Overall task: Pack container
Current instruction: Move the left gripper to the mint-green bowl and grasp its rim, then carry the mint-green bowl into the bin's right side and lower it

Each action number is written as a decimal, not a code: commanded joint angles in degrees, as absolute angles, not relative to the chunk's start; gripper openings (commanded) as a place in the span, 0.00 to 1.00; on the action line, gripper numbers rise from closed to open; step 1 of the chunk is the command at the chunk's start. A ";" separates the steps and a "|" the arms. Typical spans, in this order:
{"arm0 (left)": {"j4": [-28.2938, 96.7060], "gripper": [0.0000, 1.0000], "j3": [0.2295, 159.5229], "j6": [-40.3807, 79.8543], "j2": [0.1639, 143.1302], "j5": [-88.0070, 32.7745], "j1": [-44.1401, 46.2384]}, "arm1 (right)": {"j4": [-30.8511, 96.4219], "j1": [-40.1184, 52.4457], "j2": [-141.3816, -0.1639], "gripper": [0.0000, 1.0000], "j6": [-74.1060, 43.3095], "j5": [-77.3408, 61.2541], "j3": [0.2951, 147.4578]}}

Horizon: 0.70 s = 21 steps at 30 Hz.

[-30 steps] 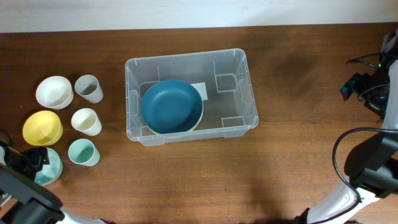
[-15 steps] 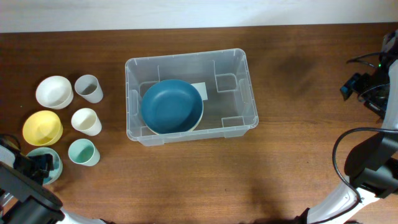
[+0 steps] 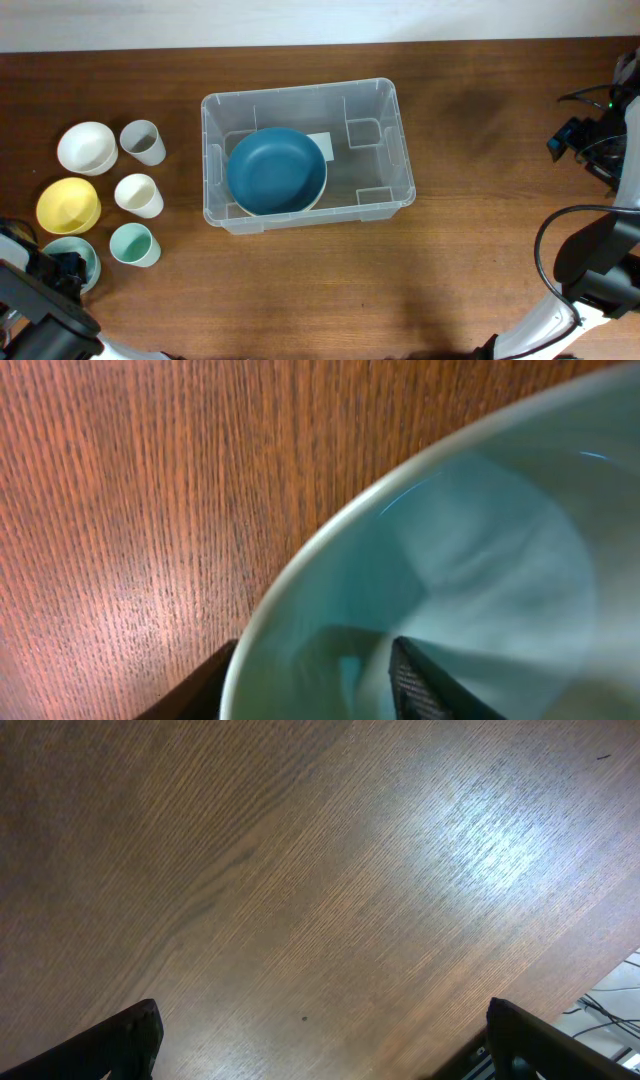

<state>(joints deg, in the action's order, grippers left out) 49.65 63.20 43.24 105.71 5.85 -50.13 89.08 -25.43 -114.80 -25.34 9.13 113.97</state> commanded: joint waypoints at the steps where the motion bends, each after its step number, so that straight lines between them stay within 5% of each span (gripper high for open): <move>1: 49.69 0.38 62.85 43.05 106.06 6.39 -50.54 | 89.08 -25.52 -114.78 0.99 -25.78 9.45 113.78; 6: 52.07 0.26 65.56 43.05 106.06 6.31 -50.54 | 89.08 -25.52 -114.78 0.99 -25.78 9.45 113.78; 9: 54.98 0.06 68.75 43.05 106.06 6.26 -50.54 | 89.08 -25.52 -114.78 0.99 -25.78 9.45 113.78; 11: 55.99 0.01 69.97 43.05 106.06 6.28 -50.54 | 89.08 -25.52 -114.78 0.99 -25.78 9.45 113.78; 21: 66.72 0.02 82.28 43.00 104.31 6.26 -50.54 | 89.08 -25.52 -114.78 0.99 -25.78 9.45 113.78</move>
<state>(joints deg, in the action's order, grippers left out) 64.49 76.99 42.94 105.58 5.43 -50.24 89.06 -25.43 -114.80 -25.30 9.13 113.97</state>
